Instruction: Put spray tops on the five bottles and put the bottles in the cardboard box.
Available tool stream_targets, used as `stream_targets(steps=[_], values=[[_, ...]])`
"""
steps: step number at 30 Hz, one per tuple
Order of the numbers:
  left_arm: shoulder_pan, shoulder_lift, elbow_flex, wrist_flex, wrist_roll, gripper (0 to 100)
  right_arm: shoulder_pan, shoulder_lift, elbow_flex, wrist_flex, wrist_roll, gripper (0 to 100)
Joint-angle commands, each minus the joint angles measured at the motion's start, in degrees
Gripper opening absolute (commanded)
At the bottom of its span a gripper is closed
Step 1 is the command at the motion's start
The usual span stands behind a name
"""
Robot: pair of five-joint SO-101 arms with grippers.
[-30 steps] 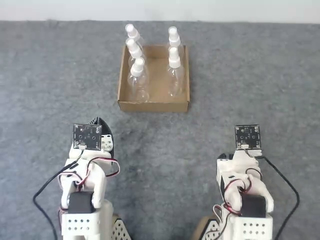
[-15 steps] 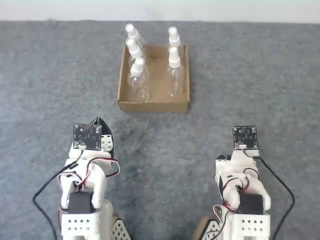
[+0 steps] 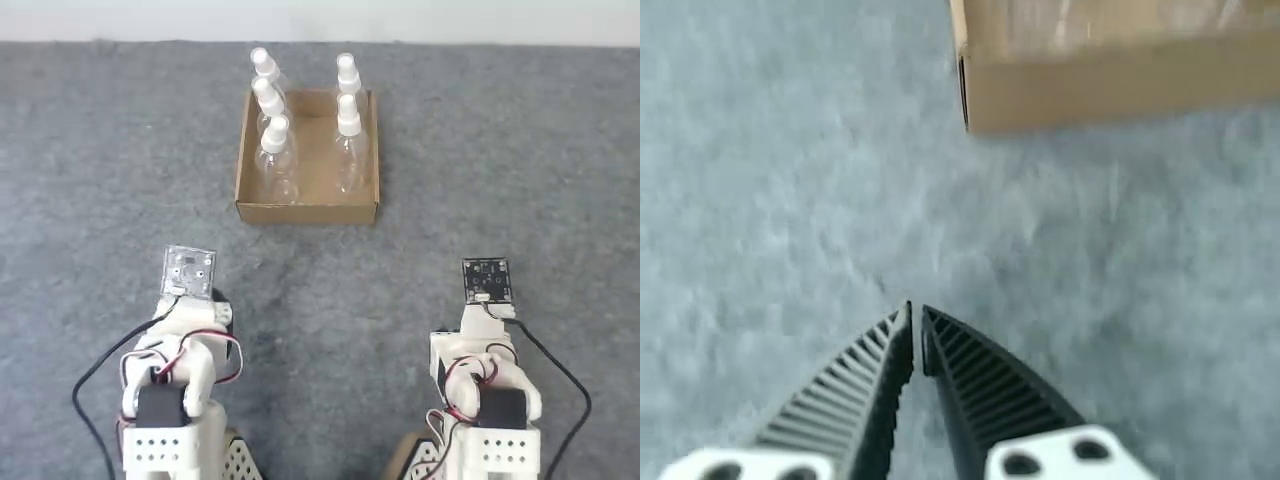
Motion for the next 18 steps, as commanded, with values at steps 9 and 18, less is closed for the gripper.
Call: stream_targets(steps=[9,18], values=[[-0.4,-0.9,-0.3,5.7,-0.4,1,0.6,-1.2,1.3,0.3,-0.3,1.7],[-0.4,-0.9,-0.3,5.7,-0.4,1,0.6,-1.2,1.3,0.3,-0.3,1.7]])
